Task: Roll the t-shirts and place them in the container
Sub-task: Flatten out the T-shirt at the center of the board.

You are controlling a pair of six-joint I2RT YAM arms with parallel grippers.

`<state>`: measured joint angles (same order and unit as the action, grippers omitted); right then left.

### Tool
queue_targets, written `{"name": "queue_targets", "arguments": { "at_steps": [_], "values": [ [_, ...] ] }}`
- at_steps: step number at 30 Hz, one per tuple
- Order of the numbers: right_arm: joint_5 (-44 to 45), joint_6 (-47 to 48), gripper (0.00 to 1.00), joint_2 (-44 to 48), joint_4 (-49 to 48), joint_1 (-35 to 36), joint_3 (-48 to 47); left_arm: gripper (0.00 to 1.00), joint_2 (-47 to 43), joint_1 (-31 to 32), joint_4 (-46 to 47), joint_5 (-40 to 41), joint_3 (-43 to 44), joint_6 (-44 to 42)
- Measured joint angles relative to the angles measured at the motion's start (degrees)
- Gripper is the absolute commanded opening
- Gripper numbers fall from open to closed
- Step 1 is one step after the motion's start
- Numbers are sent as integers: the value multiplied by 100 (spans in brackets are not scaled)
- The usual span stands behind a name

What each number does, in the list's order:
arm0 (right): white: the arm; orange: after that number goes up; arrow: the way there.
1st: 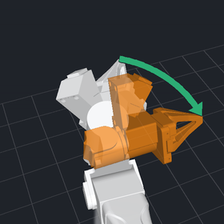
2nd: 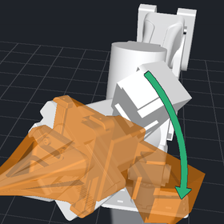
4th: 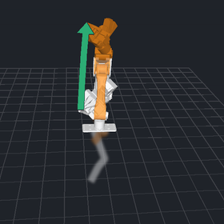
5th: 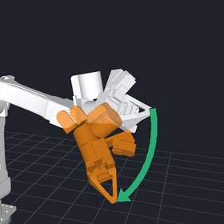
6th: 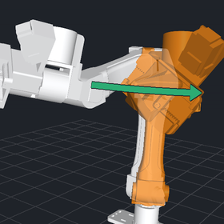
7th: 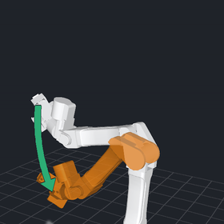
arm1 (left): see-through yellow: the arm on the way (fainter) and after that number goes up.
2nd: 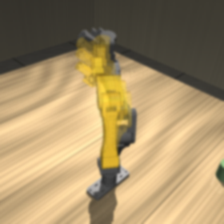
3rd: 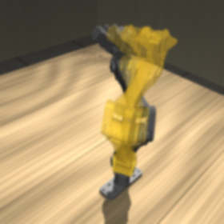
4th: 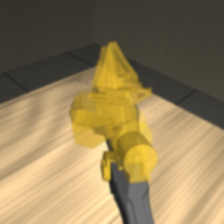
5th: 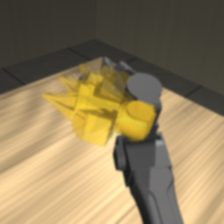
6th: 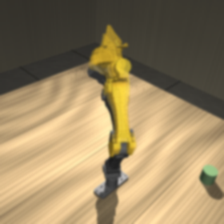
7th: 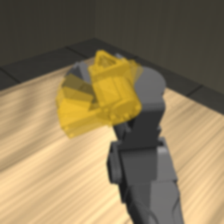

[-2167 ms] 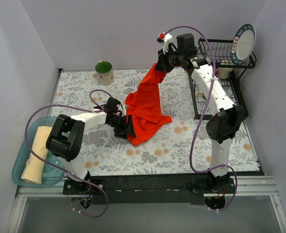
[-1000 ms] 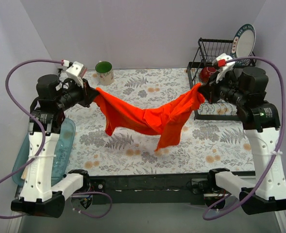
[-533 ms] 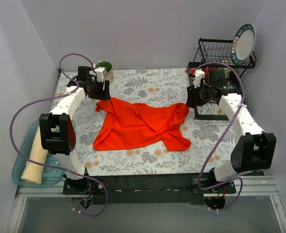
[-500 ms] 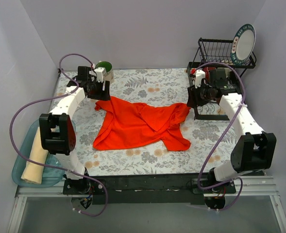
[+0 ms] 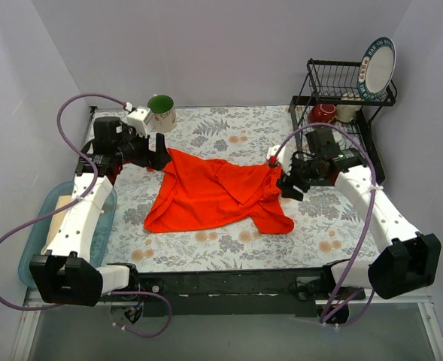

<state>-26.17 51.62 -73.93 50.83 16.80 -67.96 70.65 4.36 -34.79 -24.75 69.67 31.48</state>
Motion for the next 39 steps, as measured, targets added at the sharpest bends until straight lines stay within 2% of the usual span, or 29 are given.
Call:
{"name": "queue_targets", "arguments": {
  "at_steps": [6, 12, 22, 35, 39],
  "values": [
    [118, 157, 63, -337, -332, 1075, 225, 89, 361, 0, -323, -459, -472, 94],
    [282, 275, 53, -898, -938, 1425, 223, 88, 369, 0, -466, -400, -498, -9],
    [592, 713, 47, -1976, -1786, 2363, 212, 88, 291, 0, -595, -149, -564, -192],
    [1075, 903, 42, -2837, -2155, 2426, 168, 88, 94, -68, -680, -42, -756, -275],
    [1134, 874, 36, -2959, -2175, 2426, -31, 88, 94, -96, -680, -44, -815, -273]
  ]
}}
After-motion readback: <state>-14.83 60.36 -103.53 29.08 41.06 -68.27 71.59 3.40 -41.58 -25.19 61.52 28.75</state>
